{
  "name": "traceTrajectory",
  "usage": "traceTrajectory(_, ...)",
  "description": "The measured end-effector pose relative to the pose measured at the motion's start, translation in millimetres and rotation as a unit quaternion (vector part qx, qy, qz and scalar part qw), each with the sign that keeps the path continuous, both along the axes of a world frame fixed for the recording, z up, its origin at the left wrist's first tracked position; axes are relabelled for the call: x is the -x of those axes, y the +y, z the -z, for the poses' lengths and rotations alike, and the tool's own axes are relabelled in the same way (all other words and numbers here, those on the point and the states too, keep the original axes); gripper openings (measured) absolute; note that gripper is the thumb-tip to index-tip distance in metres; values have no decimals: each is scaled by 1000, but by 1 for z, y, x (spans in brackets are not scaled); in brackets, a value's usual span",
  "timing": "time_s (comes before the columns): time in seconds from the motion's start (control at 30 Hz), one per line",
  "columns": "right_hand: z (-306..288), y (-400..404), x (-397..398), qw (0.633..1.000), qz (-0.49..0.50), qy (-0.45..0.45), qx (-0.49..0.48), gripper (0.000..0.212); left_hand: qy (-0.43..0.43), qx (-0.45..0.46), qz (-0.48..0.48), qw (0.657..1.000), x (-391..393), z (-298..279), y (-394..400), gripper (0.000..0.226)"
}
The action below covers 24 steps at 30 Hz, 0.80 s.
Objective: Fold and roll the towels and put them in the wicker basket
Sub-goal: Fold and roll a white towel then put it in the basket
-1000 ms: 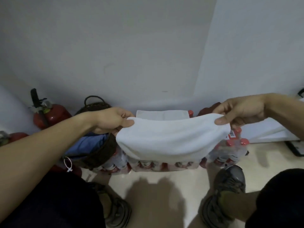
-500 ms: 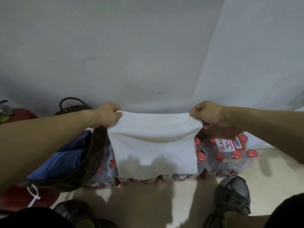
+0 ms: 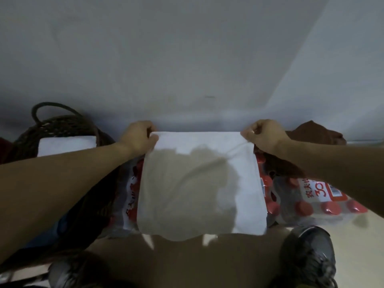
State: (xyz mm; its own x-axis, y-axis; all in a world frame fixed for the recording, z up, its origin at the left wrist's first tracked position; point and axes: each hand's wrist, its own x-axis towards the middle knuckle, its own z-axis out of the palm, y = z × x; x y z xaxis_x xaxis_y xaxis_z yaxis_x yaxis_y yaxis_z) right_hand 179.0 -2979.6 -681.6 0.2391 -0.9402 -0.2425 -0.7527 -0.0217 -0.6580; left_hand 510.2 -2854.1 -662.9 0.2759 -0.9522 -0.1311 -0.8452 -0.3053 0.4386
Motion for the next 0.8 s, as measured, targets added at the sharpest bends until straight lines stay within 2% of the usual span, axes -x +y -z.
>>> traceTrajectory(0.13, -6, -7, -5, 992, -85, 90, 17, 20, -36, -37, 26, 998, 6, 0, -13, 28)
traceTrajectory(0.23, -8, -9, -3, 983, -137, 117, 25, 18, -43, -95, 58, 993, 7, 0, -13, 28)
traceTrajectory(0.47, -12, -1, 11, 970, -190, 112, 100, 31, -14, -15, 48, 999, 4, -9, -9, 14)
traceTrajectory(0.53, -13, 3, 11, 967, -200, 111, 113, 27, 15, -14, 62, 998, 4, -16, -8, 15)
traceTrajectory(0.7, -18, 7, 6, 963, -212, 129, 101, 21, 213, -28, 16, 977, 7, -35, -1, 15)
traceTrajectory(0.8, -23, 7, 1, 958, -228, 153, 82, 18, 271, -16, 11, 962, 11, -47, 10, 10)
